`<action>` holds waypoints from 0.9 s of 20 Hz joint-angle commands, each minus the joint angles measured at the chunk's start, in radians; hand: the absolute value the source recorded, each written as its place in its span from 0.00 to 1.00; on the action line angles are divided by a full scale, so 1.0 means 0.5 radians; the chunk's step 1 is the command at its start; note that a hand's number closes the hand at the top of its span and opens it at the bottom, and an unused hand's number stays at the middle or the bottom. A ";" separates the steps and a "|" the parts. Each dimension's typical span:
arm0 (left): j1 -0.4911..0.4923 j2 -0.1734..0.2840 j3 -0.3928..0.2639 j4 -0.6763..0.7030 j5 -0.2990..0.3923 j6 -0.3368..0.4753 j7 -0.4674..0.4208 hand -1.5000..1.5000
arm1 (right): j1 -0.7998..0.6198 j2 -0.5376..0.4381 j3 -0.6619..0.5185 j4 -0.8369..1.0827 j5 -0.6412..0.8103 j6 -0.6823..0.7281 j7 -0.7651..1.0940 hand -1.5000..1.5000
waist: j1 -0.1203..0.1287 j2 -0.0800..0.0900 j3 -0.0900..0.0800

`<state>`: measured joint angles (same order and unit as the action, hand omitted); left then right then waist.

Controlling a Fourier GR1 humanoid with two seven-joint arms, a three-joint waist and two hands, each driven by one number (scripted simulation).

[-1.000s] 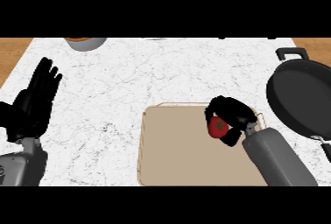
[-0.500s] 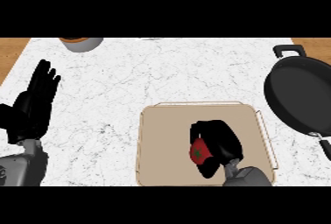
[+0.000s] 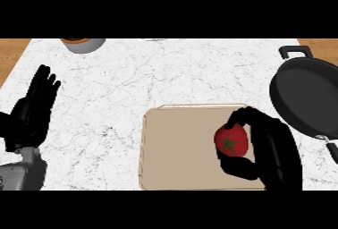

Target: Pick the tomato from the tray and place it in the pot

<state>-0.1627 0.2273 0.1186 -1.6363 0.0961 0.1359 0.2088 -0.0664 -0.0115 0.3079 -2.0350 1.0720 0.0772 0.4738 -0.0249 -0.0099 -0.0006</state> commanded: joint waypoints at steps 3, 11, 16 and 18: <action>-0.147 0.019 0.043 0.129 0.025 -0.030 0.006 0.50 | 0.011 -0.022 -0.275 -0.297 -0.025 -0.102 0.072 1.00 | 0.030 0.020 0.001; -0.021 -0.067 -0.008 0.073 -0.043 -0.006 -0.062 0.50 | -0.189 -0.211 -0.907 -0.180 -0.480 -0.007 -0.005 1.00 | 0.048 0.022 0.002; -0.068 -0.011 -0.020 -0.080 -0.054 -0.011 0.134 0.50 | -0.296 -0.398 -1.311 0.186 -0.809 -0.056 -0.231 1.00 | 0.057 0.022 0.003; -0.091 -0.118 -0.092 0.035 -0.127 0.046 0.020 0.50 | -0.357 -0.432 -1.327 0.331 -0.869 -0.024 -0.250 1.00 | 0.052 0.024 0.002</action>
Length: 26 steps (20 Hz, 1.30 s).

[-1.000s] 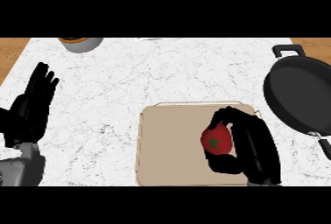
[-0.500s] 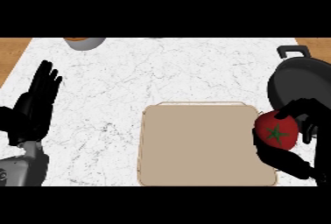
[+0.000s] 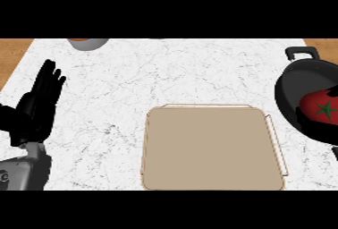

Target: Pick the tomato from the tray and place it in the pot

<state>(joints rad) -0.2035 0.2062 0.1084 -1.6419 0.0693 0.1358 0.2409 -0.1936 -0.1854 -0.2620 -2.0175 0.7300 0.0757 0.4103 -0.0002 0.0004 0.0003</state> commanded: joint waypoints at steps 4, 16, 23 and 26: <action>-0.029 0.044 0.074 0.051 0.057 -0.069 -0.032 0.50 | -0.254 -0.126 -0.391 0.642 -0.348 -0.193 -0.325 1.00 | 0.015 0.006 0.002; 0.065 -0.034 -0.003 -0.045 -0.018 -0.030 -0.060 0.50 | -0.454 -0.595 -0.363 1.854 0.373 -0.775 -0.852 1.00 | 0.037 0.008 0.002; 0.018 -0.095 -0.081 -0.068 -0.071 0.022 0.030 0.50 | -0.667 -0.607 -0.475 2.581 0.224 -0.788 -0.981 0.00 | 0.058 0.015 0.005; -0.015 -0.009 0.010 0.024 0.009 -0.083 -0.037 0.50 | -0.796 -0.613 -0.545 2.806 0.049 -0.697 -1.197 0.00 | 0.059 0.022 0.005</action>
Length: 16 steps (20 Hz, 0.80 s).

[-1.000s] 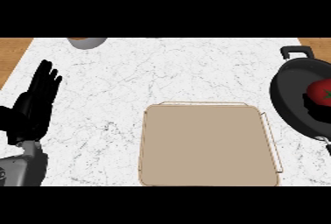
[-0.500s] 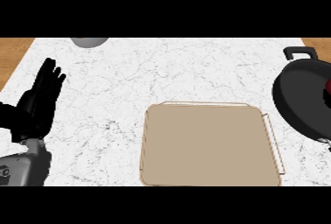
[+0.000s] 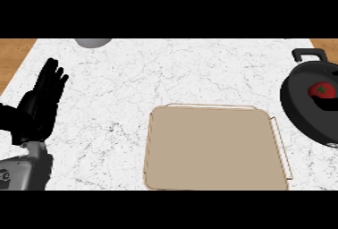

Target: Pick the tomato from the tray and place it in the pot

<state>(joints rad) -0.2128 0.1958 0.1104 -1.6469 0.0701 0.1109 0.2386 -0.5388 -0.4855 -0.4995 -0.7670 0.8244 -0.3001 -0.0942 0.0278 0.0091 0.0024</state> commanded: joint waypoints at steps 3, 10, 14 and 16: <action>-0.058 0.066 0.083 0.023 0.062 -0.052 -0.006 0.50 | -0.268 -0.128 -0.147 0.473 -0.270 0.293 -0.291 0.00 | 0.022 0.011 0.002; 0.001 -0.048 -0.017 -0.032 -0.038 0.059 0.019 0.50 | -0.236 -0.066 -0.504 0.520 -0.776 0.464 -0.816 0.00 | -0.026 -0.002 0.003; -0.021 0.000 0.039 0.036 0.023 -0.009 0.019 0.50 | -0.300 -0.275 -0.646 0.652 -0.938 0.641 -0.795 0.00 | -0.030 -0.003 0.000; 0.121 0.016 0.066 -0.036 0.055 -0.063 -0.059 0.50 | -0.204 -0.355 -0.722 0.709 -1.017 0.705 -0.899 0.00 | -0.020 -0.005 0.000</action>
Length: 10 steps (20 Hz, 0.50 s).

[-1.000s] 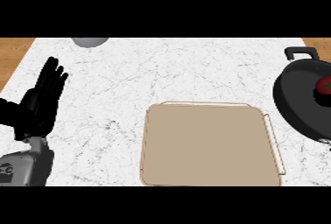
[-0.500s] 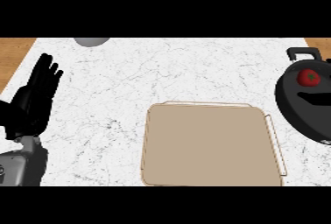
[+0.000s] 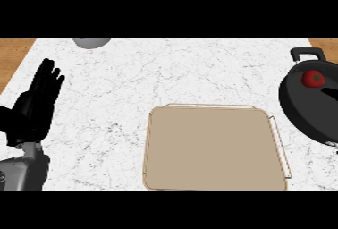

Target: Pick the tomato from the tray and place it in the pot

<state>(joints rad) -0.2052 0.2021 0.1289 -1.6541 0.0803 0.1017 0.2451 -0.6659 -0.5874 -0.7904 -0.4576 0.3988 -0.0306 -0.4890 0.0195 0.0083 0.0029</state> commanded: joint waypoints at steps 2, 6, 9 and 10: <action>0.002 0.033 0.049 0.068 -0.005 -0.022 -0.062 0.50 | 0.118 -0.207 -0.143 0.142 -0.194 0.215 -0.144 0.00 | -0.020 -0.005 -0.002; 0.028 -0.019 -0.008 -0.055 -0.021 0.010 0.012 0.50 | 0.195 -0.371 -0.170 0.262 -0.274 0.415 -0.244 0.00 | -0.013 -0.005 -0.001; 0.068 -0.025 0.005 0.006 -0.019 -0.019 -0.087 0.50 | 0.301 -0.520 -0.174 0.340 -0.295 0.591 -0.277 0.00 | -0.015 -0.003 -0.001; -0.052 -0.032 -0.009 0.045 -0.035 0.016 -0.009 0.50 | 0.255 -0.519 -0.151 0.377 -0.296 0.559 -0.243 0.00 | -0.013 -0.002 -0.001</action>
<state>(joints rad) -0.2010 0.1911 0.1248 -1.6577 0.0664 0.1058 0.2374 -0.5660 -0.7862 -0.8646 -0.3166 0.2732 0.1857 -0.5985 0.0142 0.0070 0.0026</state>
